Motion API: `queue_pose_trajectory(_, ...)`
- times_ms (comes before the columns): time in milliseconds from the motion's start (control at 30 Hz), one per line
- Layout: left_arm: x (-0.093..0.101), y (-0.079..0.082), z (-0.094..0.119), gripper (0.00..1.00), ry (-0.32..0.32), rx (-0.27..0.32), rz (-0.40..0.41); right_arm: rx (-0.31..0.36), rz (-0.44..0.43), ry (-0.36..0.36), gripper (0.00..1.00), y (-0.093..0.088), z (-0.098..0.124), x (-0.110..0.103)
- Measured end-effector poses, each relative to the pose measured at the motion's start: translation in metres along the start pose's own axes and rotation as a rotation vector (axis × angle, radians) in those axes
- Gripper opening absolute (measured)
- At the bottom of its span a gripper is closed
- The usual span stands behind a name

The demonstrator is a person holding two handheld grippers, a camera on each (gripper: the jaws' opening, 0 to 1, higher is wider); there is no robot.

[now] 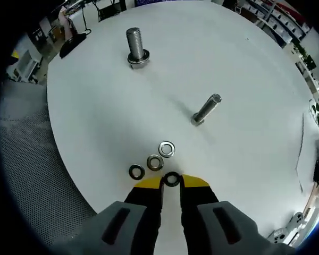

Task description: Place the washer onto the threaded stud by aligning its center hole with the stud, sliding it down to the base, and recovering from edge contact or off-axis alignment until the washer reaches the visible bottom stop.

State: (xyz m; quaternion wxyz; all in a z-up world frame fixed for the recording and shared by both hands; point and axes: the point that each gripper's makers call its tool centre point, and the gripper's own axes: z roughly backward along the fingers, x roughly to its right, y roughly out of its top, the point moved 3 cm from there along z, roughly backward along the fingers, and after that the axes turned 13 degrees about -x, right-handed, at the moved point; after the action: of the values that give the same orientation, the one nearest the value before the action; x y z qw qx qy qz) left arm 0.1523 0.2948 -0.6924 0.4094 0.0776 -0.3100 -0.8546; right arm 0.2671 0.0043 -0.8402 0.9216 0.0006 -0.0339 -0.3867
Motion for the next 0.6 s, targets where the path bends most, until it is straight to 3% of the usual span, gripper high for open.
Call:
queue_pose_trajectory(267,0.001,0.0,0.0,0.3,-0.005,0.001,-0.003,0.011,0.027,-0.017,0.13,-0.001,0.002,0.002)
queue_pose_trajectory(600,0.002,0.0,0.0,0.3,-0.012,0.001,-0.008,0.076,0.013,-0.012,0.13,0.021,0.027,0.008)
